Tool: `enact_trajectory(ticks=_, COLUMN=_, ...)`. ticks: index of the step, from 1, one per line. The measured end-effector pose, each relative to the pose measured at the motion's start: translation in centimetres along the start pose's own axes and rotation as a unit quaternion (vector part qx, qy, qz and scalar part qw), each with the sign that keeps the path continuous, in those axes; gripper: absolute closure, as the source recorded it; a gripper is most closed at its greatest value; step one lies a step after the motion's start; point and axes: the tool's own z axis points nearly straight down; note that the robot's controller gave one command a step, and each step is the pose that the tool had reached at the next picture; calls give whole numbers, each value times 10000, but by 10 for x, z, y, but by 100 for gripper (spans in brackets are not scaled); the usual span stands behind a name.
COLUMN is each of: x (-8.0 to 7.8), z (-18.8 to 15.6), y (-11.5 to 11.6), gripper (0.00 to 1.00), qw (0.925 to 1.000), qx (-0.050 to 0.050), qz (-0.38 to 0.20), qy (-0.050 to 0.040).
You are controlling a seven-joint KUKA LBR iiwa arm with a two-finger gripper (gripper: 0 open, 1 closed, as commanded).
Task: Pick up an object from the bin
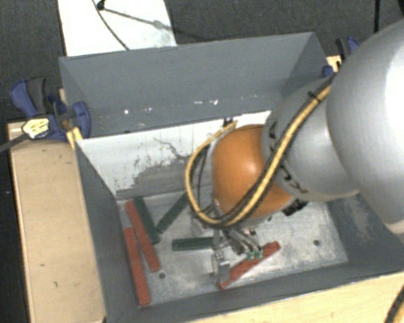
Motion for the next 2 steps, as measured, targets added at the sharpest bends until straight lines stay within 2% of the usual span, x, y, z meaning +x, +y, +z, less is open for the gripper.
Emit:
enact_trajectory(ticks=1, x=-1, z=-1, y=-5, gripper=100, qw=10000, qx=12, qz=35, qy=-7)
enact_trajectory(ticks=2, x=12, z=-169, y=0, gripper=100, qw=10000, qx=7, qz=48, qy=-44)
